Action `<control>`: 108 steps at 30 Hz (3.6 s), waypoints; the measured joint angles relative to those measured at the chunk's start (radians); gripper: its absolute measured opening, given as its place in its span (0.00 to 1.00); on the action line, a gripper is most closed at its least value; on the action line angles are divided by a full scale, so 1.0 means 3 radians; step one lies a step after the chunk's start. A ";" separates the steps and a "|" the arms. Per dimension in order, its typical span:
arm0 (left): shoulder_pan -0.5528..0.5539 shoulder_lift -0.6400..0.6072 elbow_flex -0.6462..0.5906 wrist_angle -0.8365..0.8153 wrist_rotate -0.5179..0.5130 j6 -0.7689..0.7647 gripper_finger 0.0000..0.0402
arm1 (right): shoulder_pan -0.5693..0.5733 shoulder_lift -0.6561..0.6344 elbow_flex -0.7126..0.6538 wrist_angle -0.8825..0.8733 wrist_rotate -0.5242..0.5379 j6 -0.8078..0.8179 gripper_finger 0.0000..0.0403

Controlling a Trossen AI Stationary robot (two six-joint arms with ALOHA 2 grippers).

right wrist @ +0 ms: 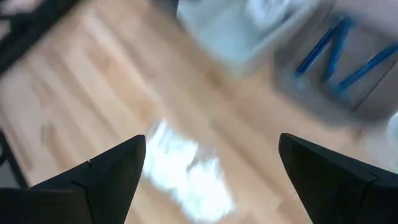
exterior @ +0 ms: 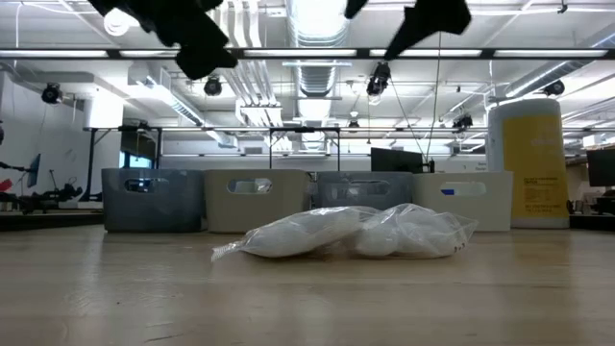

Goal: Pick & Place Travel size toiletries
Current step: Put the white cotton pack into the gray bin

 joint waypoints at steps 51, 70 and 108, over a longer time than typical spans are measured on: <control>-0.2298 0.3648 0.2322 -0.0695 -0.2898 -0.1433 0.74 | 0.1806 0.0289 -0.0755 -0.0705 0.0607 0.2344 0.90; -0.2213 0.3766 0.2159 -0.0945 -0.3311 -0.1531 0.63 | 0.1802 0.0289 -0.0775 -0.0721 0.0710 0.2441 0.90; -0.0927 0.1144 0.1531 0.0160 -0.0665 -0.3148 0.04 | 0.1151 -0.1510 -0.1512 0.1796 0.0884 -0.0648 0.90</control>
